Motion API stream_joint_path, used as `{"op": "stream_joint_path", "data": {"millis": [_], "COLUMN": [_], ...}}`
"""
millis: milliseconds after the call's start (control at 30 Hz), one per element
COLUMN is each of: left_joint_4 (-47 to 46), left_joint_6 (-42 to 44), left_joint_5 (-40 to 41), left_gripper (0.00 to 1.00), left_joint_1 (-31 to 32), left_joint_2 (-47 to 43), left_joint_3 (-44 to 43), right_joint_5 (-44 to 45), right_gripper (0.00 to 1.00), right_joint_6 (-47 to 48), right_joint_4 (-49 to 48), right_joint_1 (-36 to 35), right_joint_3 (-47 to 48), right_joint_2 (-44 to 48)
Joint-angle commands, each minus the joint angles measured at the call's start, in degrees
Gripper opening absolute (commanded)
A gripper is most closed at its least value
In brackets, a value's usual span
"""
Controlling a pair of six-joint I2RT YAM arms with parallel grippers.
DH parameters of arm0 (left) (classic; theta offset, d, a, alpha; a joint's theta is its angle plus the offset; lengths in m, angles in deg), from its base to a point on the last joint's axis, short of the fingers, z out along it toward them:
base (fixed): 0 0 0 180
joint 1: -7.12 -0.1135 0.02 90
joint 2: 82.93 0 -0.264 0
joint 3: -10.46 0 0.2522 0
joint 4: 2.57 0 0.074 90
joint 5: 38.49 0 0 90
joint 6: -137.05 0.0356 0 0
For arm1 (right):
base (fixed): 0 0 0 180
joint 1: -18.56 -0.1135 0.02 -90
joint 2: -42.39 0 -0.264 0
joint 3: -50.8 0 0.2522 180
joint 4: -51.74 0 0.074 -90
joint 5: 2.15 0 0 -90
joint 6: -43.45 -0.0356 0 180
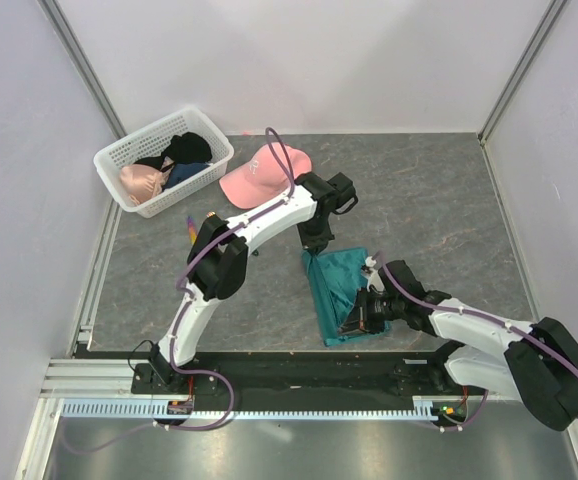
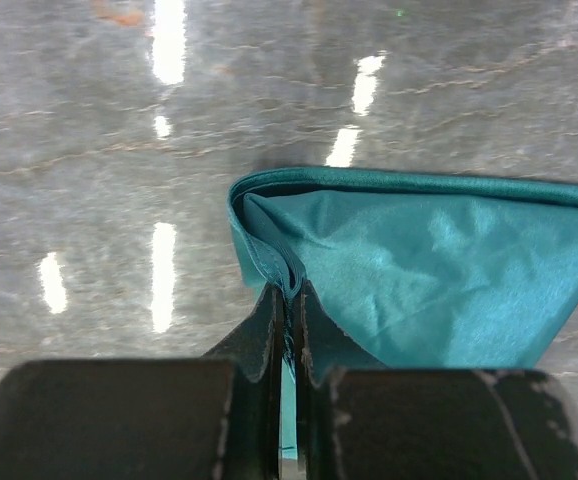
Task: Fold the napkin into a case and place the utensils inside
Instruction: Fold the lower triangle-folded napkin at the center of the board.
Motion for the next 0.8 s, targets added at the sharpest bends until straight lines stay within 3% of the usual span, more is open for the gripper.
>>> {"op": "stream_joint_path", "data": {"millis": [0, 133, 367, 467, 667, 733, 767], "left_joint_4": [-4.27, -5.32, -10.32, -13.14, -15.87, -16.40, -16.49], "left_joint_6": [-3.43, -2.30, 3.68, 5.97, 8.17, 8.78, 8.96], "left_joint_5": [4.23, 3.44, 0.45, -0.96, -4.03, -5.18, -5.35], "left_gripper": [0.02, 0.02, 0.02, 0.02, 0.02, 0.02, 0.02], "left_joint_1": [-0.95, -0.60, -0.60, -0.60, -0.60, -0.60, -0.60], "left_joint_2": [2.87, 3.58, 0.24, -2.83, -5.21, -5.47, -5.56], "left_joint_3": [-5.02, -6.69, -1.70, 3.22, 6.58, 6.75, 6.93], "right_joint_5": [-2.00, 0.28, 4.68, 5.12, 6.35, 5.83, 4.69], "right_gripper": [0.03, 0.06, 0.55, 0.61, 0.62, 0.54, 0.39], "right_joint_6": [3.88, 6.34, 11.00, 13.37, 16.19, 16.63, 16.72], "right_joint_4": [11.34, 16.42, 25.40, 29.17, 31.47, 30.34, 28.50], "right_joint_1": [-0.61, -0.61, 2.37, 6.58, 17.05, 17.49, 17.49], "right_joint_3": [1.26, 3.10, 15.81, 24.51, 37.01, 39.92, 42.11], "right_joint_2": [-0.66, 0.66, -1.53, -6.01, -15.32, -21.90, -24.01]}}
